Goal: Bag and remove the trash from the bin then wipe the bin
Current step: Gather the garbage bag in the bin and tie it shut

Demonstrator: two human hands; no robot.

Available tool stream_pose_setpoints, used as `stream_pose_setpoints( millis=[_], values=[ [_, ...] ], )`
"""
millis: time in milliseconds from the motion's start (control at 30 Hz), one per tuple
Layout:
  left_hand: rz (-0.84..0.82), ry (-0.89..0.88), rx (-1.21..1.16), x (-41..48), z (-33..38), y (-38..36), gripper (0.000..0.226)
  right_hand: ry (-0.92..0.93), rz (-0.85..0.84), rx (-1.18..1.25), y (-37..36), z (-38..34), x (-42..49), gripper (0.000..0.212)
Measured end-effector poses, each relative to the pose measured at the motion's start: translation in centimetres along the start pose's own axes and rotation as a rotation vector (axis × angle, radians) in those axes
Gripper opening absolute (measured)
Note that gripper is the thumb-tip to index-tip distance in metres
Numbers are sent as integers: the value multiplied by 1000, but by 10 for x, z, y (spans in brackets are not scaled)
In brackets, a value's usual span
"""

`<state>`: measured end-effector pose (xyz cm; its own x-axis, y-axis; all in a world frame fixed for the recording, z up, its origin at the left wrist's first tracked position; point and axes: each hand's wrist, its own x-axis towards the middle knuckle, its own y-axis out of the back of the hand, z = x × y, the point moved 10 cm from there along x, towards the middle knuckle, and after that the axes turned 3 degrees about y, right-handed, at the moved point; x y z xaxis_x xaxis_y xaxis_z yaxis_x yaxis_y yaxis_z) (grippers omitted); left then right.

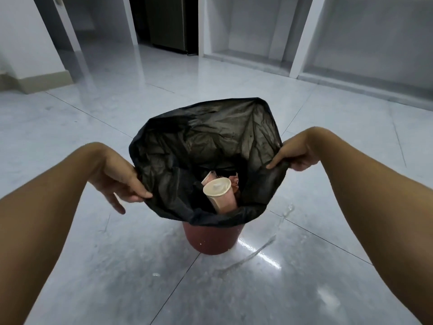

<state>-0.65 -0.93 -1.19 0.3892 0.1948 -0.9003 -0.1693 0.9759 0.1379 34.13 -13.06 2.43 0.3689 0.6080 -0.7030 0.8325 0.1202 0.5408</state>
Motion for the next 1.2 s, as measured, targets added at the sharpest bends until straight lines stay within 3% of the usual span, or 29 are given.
stream_pose_setpoints(
  millis=[67, 167, 233, 333, 400, 467, 533, 600, 667, 733, 767, 833, 967, 1067, 1100, 1200],
  values=[
    [-36, -114, -94, -16, 11, -5, 21, 63, 3, 158, 7, -12, -10, 19],
    [15, -526, -508, -46, 39, 18, 32, 254, 58, 508, 28, -35, -21, 22],
    [18, -758, -701, -65, 47, 35, 18, 348, 178, 720, 50, -40, -22, 27],
    [295, -902, -999, -73, 37, 80, 29, 385, 375, 1071, 74, -29, -18, 25],
    [535, -933, -977, -76, 29, 95, 18, 368, 422, 1339, 76, -17, -11, 15],
    [787, -694, -535, -64, 16, 95, 34, 326, 390, 1469, 67, -8, -4, 16],
    [816, -319, -126, -31, -12, 83, 82, 244, 409, 1290, 60, 5, -3, 21],
    [635, -134, -67, -5, -27, 59, 127, 164, 504, 792, 64, 16, -3, 31],
    [610, -260, -95, -1, 1, 50, 143, 137, 476, 351, 59, 13, 1, 74],
    [694, -521, -186, -11, 49, 50, 146, 224, 317, 218, 38, -3, 4, 111],
    [733, -644, -222, -17, 72, 47, 145, 289, 246, 190, 27, -16, 5, 113],
    [746, -790, -299, -20, 106, 38, 141, 429, 222, 110, 14, -46, 0, 95],
    [787, -791, -337, 1, 141, 19, 125, 721, 295, 215, 4, -109, -15, 48],
    [734, -810, -258, 10, 163, -1, 72, 872, 339, 190, -8, -139, -26, 7],
    [679, -824, -223, 11, 168, -7, 61, 893, 362, 190, -9, -144, -26, 13],
    [502, -828, -82, 18, 174, -21, 96, 905, 305, 285, -10, -153, -28, 22]
  ],
)
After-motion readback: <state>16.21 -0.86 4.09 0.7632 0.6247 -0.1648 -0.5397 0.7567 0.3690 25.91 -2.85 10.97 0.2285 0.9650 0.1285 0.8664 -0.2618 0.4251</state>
